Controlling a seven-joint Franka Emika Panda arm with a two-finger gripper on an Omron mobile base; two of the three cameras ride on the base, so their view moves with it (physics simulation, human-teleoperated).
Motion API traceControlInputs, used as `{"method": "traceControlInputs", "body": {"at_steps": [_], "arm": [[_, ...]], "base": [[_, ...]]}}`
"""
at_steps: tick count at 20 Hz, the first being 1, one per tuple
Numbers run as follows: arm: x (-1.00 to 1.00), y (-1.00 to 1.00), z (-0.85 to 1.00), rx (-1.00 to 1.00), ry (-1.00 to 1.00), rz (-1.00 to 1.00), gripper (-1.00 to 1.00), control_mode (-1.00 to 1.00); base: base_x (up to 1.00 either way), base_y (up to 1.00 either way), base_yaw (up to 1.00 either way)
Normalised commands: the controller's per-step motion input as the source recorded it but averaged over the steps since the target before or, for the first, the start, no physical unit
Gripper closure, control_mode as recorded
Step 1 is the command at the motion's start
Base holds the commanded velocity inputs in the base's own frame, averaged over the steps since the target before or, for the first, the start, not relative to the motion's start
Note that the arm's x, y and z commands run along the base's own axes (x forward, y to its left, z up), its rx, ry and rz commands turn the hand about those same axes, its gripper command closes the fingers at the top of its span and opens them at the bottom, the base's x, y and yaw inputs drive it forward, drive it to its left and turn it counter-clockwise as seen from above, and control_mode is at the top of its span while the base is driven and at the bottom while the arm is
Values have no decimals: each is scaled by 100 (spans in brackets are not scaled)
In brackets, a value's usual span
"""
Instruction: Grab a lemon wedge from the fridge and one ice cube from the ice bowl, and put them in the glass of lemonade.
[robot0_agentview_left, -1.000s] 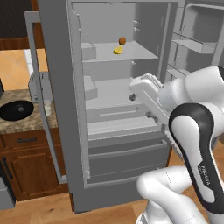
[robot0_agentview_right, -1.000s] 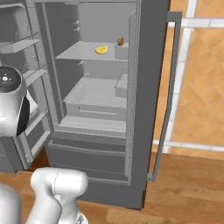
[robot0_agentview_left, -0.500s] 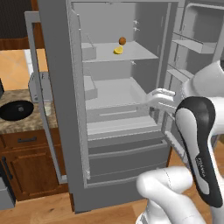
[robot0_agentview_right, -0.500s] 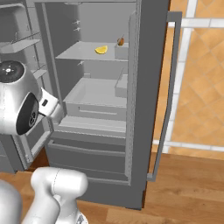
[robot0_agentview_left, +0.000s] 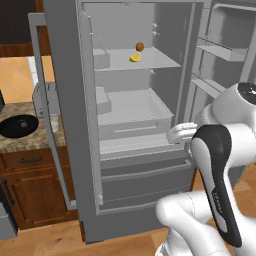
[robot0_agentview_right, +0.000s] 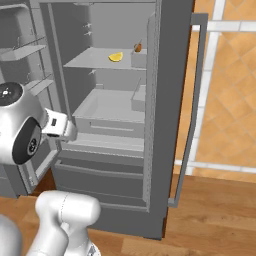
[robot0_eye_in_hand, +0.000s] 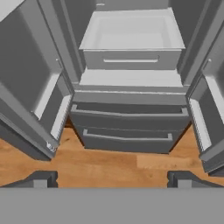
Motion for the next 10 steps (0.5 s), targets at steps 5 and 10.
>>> {"method": "traceControlInputs", "body": {"at_steps": [5,10], "arm": [[-30,-13,-17,0,-2,3,-100,-100],[-21,-12,-3,0,-12,0,-100,-100]], "base": [[0,0,0],[0,0,0]]}}
